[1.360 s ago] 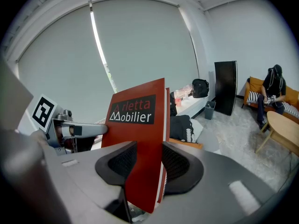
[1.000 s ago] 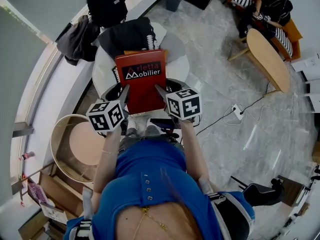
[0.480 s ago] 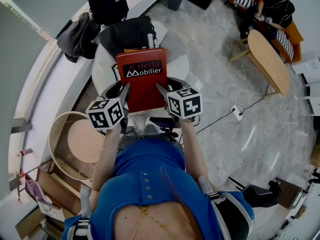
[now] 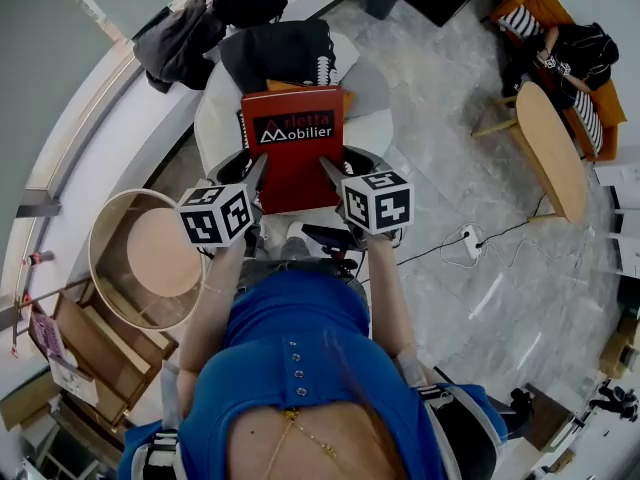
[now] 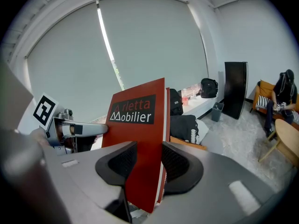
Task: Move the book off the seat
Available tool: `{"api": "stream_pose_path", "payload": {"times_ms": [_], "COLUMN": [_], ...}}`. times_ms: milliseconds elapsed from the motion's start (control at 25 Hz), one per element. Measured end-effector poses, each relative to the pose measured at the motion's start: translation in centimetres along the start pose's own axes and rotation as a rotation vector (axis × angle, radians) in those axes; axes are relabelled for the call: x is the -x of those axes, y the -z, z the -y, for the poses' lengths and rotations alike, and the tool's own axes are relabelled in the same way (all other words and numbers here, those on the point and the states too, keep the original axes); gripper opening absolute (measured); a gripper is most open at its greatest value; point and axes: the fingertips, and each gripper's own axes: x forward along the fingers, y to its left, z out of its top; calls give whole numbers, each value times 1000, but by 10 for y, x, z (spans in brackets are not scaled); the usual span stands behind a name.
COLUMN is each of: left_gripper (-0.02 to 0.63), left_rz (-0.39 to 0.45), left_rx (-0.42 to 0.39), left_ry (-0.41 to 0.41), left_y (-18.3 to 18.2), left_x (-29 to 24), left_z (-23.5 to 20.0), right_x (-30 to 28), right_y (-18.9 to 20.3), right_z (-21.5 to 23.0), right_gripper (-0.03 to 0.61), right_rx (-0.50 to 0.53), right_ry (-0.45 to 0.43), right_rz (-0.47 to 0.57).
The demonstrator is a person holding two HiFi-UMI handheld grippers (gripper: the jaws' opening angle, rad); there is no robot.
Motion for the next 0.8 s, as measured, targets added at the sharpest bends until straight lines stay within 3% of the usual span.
{"api": "stream_pose_path", "payload": {"times_ms": [200,480,800], "left_gripper": [124,124,124], "left_rz": [46,112,212], "left_rx": [53,134,263], "left_ry": [-78,-209,-371], "left_y": [7,14,45], "left_x": [12,65,160], "left_z": [-14,-61,-136], "right_x": [-13,-44,-83], "right_y": [-4,-9,-1], "right_z": [-12,-73,-189], "right_gripper": [166,166,166], "right_rx": [80,169,317], "right_ry": [-69,-196,-363], "right_rz": [-21,-54,-114]}}
